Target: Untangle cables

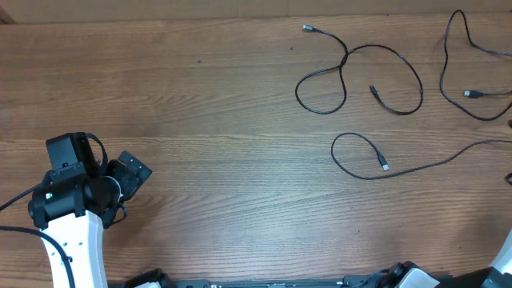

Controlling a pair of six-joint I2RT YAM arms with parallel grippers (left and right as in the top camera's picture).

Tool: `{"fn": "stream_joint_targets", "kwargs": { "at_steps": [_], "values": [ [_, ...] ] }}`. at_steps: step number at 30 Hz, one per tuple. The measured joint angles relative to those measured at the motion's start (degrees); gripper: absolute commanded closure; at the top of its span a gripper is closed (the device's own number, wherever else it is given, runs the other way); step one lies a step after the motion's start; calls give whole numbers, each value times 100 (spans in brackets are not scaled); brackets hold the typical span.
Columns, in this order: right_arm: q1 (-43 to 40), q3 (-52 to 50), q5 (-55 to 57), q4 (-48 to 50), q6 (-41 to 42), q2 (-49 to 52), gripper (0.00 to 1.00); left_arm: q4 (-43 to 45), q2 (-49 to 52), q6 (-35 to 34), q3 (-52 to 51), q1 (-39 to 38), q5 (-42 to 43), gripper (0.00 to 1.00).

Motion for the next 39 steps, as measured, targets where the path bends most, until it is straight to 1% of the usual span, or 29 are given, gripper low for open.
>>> {"fn": "stream_joint_targets", "kwargs": {
  "at_steps": [1,2,3,4,5,7,9,10,15,18,21,24,28,33,39],
  "values": [
    [46,0,-129,-142,55,2,89,0,0,0,0,0,0,0],
    [109,0,-286,-249,109,2,73,0,0,0,0,0,0,0],
    [175,0,-439,-328,153,2,54,0,0,0,-2,0,-2,0],
    [232,0,-549,-372,186,2,38,0,0,0,-2,0,-2,0],
    [289,0,-645,-422,214,2,30,2,0,0,-2,0,-2,1],
    [396,0,-802,-487,247,2,16,0,0,0,-2,0,0,0],
    [448,0,-898,-553,273,2,5,0,0,0,-2,0,-2,0],
    [455,0,-940,-612,306,2,1,2,0,0,-2,0,-2,0],
    [457,0,-1141,-756,299,2,0,0,0,0,-2,0,0,1],
    [466,0,-1484,-835,221,2,0,0,0,0,-2,0,-2,0],
    [566,0,-1952,-857,7,-11,0,0,0,0,-2,0,0,0],
    [883,0,-2540,-660,-446,-199,0,2,0,0,-2,0,-2,0],
    [1545,0,-3370,-501,-1099,-855,0,0,0,0,-2,0,-2,1],
    [2288,0,-3871,-835,-1541,-1895,0,-2,0,0,-2,0,-2,0],
    [2592,0,-4039,-1349,-1803,-3038,0,0,0,0,-2,0,0,0]
  ]
}}
